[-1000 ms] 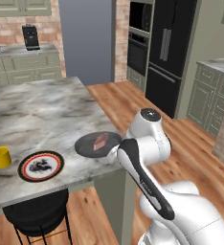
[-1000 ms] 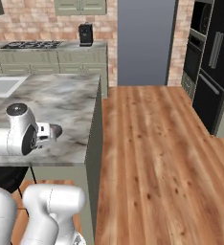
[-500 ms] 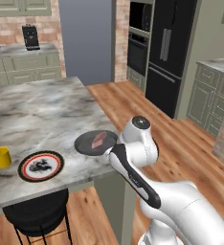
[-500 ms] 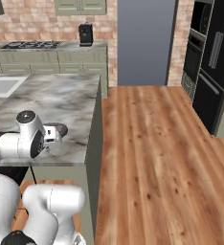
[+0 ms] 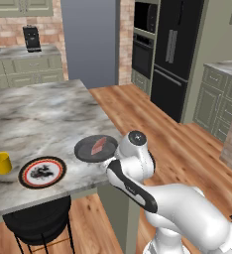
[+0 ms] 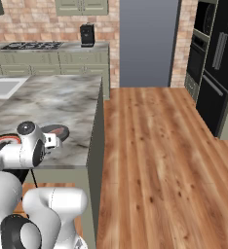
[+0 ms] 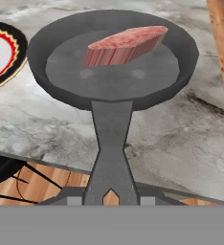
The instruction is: Pick up the pan with the steak in it and place it on the dining table. Then place the steak on the plate.
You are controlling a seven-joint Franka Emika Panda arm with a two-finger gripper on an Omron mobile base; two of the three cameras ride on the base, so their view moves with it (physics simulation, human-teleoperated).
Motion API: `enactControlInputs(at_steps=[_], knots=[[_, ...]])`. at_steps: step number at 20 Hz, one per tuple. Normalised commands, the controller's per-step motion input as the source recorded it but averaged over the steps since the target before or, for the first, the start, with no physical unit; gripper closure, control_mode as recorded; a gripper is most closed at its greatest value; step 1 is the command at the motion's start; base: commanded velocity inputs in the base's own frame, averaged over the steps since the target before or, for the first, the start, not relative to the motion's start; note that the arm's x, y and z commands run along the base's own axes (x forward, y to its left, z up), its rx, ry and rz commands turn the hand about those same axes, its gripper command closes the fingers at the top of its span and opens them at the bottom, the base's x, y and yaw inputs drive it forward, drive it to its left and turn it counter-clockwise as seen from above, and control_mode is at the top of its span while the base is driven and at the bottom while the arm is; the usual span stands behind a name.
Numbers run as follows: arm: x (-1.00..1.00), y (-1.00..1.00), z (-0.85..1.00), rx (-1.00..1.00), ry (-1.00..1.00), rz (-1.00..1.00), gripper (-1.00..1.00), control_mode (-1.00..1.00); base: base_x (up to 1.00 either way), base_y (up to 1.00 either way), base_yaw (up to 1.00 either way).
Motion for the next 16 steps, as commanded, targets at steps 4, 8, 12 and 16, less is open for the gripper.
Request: enactControlInputs(at_steps=[4, 8, 12, 16], knots=[[0.0, 0.05, -0.03, 0.02, 0.0, 0.0, 1.0, -1.0, 0.0, 0.0, 0.0], [0.01, 0.0, -0.01, 0.0, 0.0, 0.0, 1.0, -1.0, 0.0, 0.0, 0.0], [0.04, 0.06, -0.18, 0.0, 0.0, 0.0, 1.0, -1.0, 0.0, 0.0, 0.0], [0.09, 0.12, -0.23, 0.0, 0.0, 0.0, 1.0, -1.0, 0.0, 0.0, 0.0]])
